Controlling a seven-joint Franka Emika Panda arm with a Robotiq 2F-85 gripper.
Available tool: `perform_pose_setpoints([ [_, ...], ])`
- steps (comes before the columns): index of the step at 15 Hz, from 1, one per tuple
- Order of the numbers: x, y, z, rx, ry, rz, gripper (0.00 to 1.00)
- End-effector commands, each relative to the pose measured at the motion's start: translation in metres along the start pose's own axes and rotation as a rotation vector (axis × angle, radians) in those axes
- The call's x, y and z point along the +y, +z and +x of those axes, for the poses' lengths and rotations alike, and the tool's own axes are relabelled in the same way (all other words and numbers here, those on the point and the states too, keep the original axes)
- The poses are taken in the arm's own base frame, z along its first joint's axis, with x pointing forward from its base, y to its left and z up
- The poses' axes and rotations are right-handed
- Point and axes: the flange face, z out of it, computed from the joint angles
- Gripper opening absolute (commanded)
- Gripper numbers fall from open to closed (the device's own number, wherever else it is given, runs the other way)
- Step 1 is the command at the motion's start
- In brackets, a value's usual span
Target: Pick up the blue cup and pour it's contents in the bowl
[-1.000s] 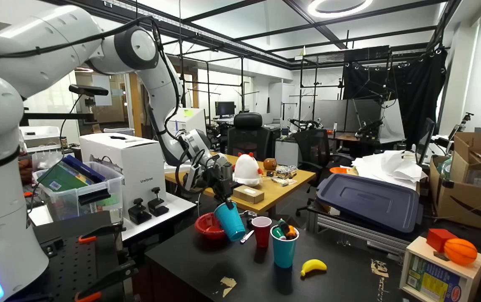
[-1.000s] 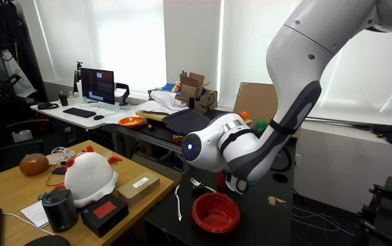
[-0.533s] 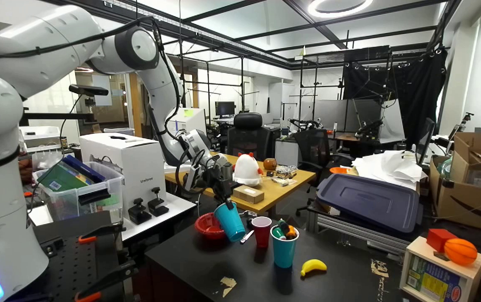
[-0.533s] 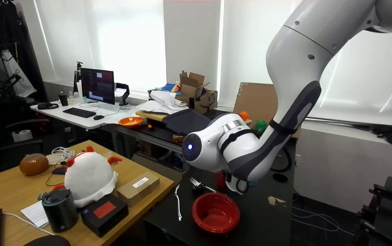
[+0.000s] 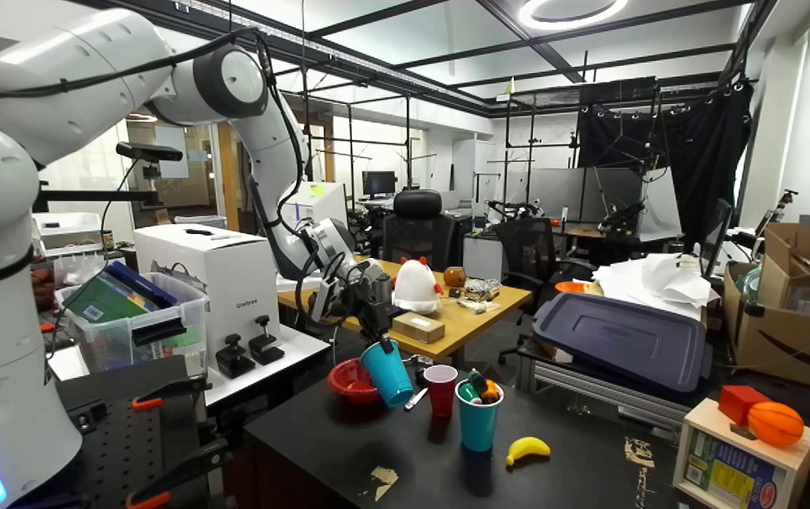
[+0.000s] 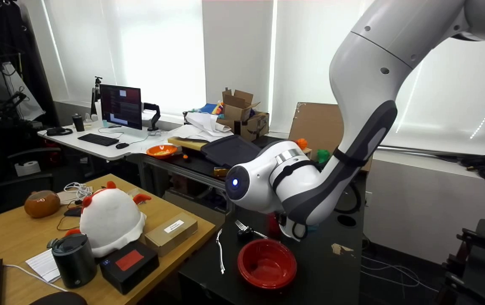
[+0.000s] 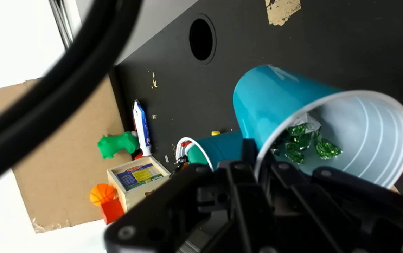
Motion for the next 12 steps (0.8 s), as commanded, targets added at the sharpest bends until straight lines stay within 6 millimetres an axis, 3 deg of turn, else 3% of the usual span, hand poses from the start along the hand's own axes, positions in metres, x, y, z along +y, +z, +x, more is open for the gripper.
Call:
perform_pose_setpoints([
  [1, -0.0007, -0.0005, 0.0008, -0.001, 0.0, 0.0, 0.05],
  [11, -0.0042, -0.0058, -0.0023, -0.001, 0.001, -0.014, 0.01],
  [12, -0.0006, 0.0008, 0.0036, -0.006, 0.001, -0.022, 0.01],
])
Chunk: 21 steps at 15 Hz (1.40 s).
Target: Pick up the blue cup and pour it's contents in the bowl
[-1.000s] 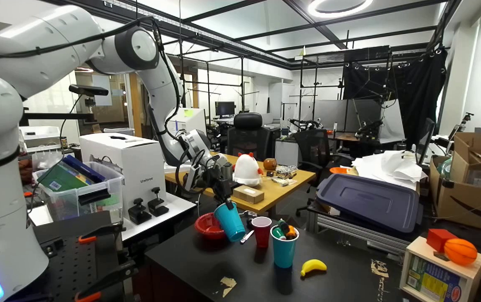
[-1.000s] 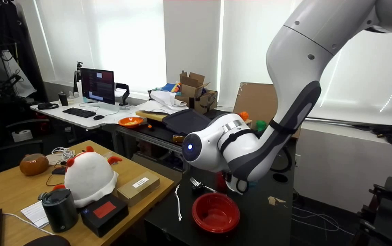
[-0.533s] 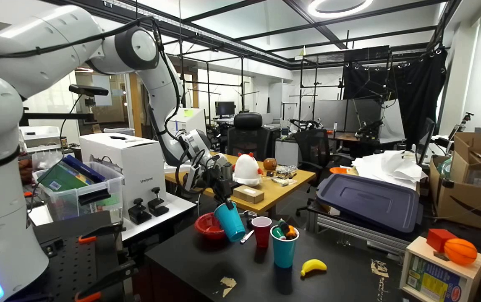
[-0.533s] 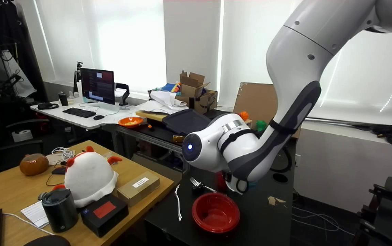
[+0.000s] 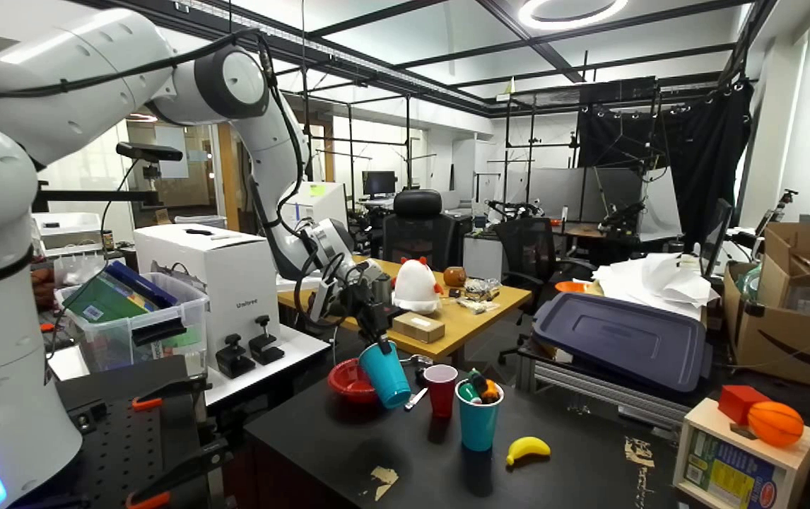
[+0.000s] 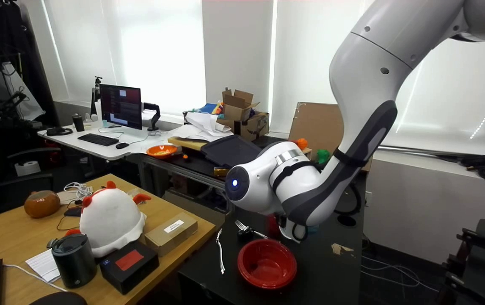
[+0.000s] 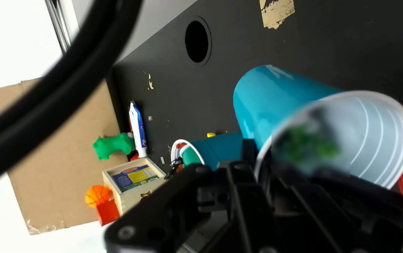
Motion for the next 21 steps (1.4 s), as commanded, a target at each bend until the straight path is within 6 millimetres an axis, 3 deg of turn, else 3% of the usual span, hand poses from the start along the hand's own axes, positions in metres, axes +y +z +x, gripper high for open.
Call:
perform_pose_setpoints([
  [1, 0.009, 0.012, 0.013, -0.005, 0.009, -0.039, 0.01],
  [8, 0.018, 0.025, 0.032, -0.038, 0.043, -0.086, 0.01],
  [21, -0.013, -0.013, 0.041, -0.023, -0.015, -0.107, 0.01],
])
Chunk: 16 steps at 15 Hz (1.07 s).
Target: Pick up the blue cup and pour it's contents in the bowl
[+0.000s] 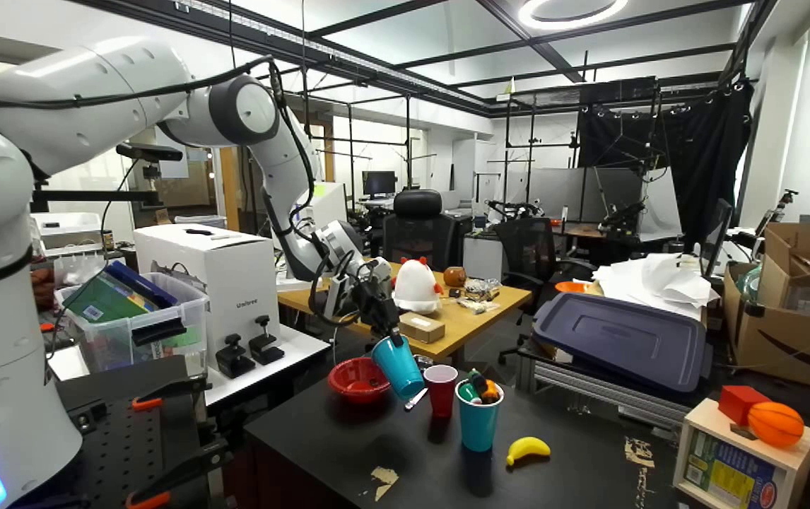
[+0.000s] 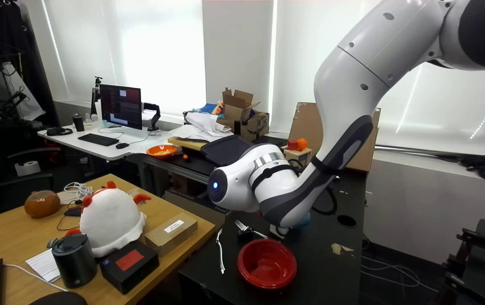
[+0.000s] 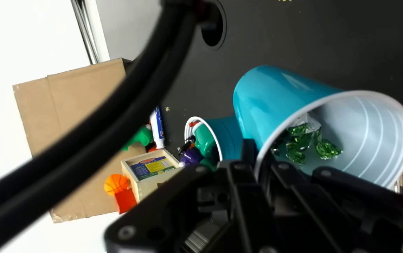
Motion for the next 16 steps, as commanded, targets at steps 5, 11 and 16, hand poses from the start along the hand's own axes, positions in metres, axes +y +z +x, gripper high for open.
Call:
perform_pose_setpoints([
  [5, -0.015, -0.017, -0.007, -0.017, -0.086, -0.048, 0.01],
  [11, -0.032, -0.037, -0.029, -0.036, -0.138, -0.111, 0.01],
  [16, -0.034, -0.055, -0.039, -0.041, -0.17, -0.189, 0.01],
])
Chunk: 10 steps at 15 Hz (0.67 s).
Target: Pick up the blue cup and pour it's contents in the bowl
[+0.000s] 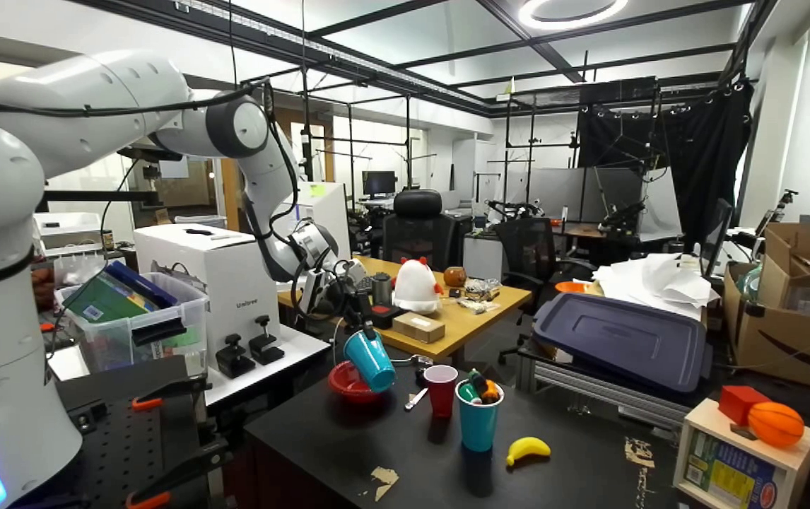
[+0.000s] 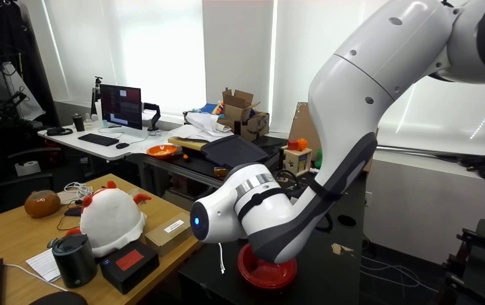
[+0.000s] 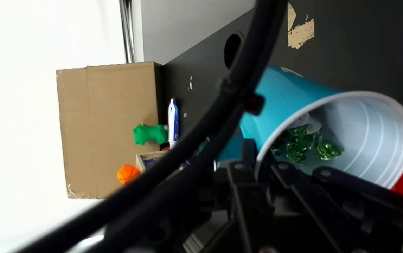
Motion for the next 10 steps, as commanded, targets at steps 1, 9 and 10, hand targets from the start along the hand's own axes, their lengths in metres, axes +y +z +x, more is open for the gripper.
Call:
perform_pose_setpoints([
  [1, 0.0078, -0.0122, -0.0002, -0.025, -0.028, -0.069, 0.01],
  [9, 0.0167, -0.0146, 0.0017, -0.085, -0.093, -0.187, 0.01],
  [10, 0.0167, -0.0136, 0.0027, -0.093, -0.106, -0.202, 0.01],
])
